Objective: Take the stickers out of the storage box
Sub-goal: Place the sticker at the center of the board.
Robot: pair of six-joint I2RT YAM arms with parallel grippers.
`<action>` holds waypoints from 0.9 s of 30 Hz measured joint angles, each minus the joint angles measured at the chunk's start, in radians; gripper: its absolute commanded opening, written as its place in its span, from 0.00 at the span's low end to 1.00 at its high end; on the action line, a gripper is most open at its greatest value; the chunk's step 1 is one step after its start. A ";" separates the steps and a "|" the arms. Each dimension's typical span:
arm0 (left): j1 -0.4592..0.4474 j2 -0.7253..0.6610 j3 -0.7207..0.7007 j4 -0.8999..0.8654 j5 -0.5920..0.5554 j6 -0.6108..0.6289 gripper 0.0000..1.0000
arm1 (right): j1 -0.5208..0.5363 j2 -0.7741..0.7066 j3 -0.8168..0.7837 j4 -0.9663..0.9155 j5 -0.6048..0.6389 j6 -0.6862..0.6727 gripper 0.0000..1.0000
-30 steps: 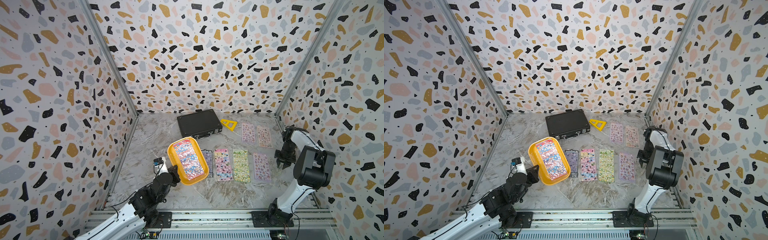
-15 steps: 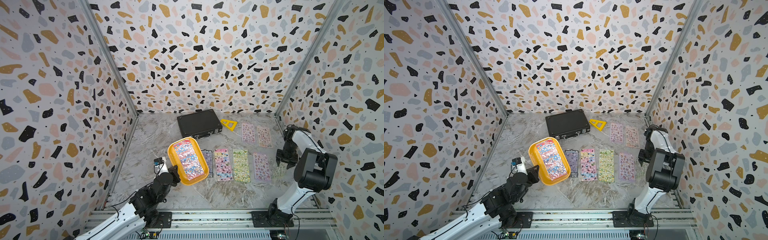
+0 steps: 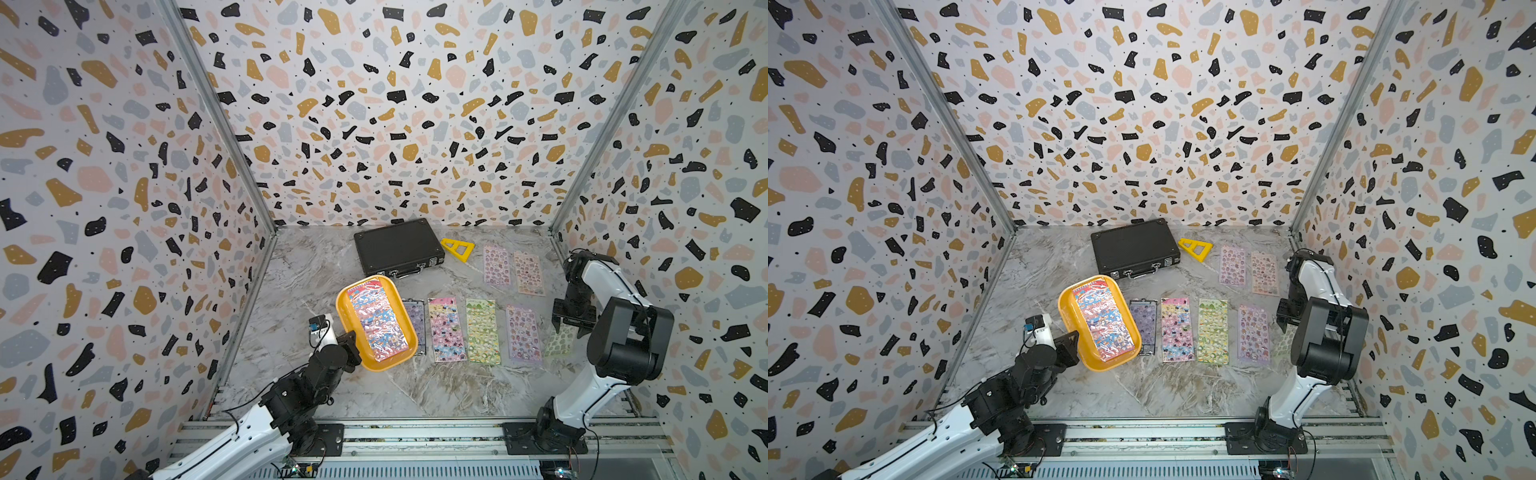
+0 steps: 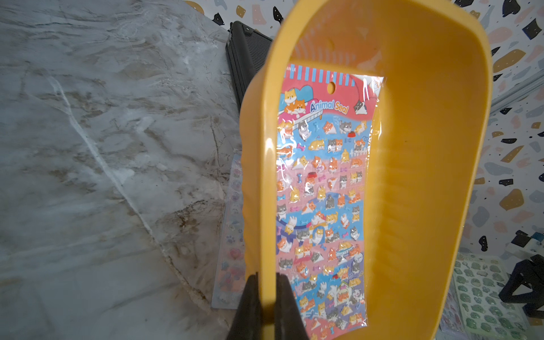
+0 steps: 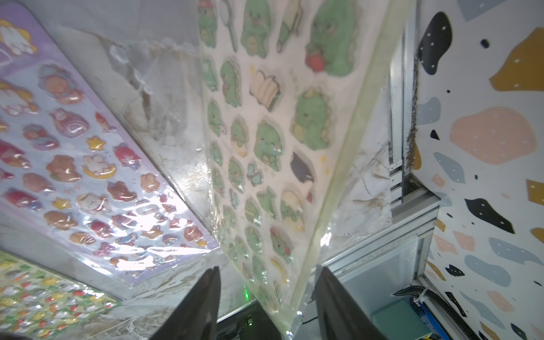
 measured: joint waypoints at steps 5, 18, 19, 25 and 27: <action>0.000 -0.001 0.000 0.000 0.005 -0.002 0.00 | 0.000 -0.008 0.003 -0.003 0.023 0.010 0.57; 0.000 -0.019 0.000 0.000 0.015 -0.004 0.00 | 0.007 -0.160 -0.080 0.141 -0.051 0.119 0.43; 0.000 -0.019 0.000 0.000 0.015 -0.004 0.00 | 0.007 -0.165 -0.107 0.164 -0.059 0.132 0.40; 0.000 -0.020 0.000 0.000 0.016 -0.003 0.00 | 0.007 -0.114 -0.212 0.302 -0.107 0.190 0.32; 0.000 -0.024 0.000 0.000 0.016 -0.002 0.00 | 0.007 -0.108 -0.254 0.354 -0.119 0.201 0.31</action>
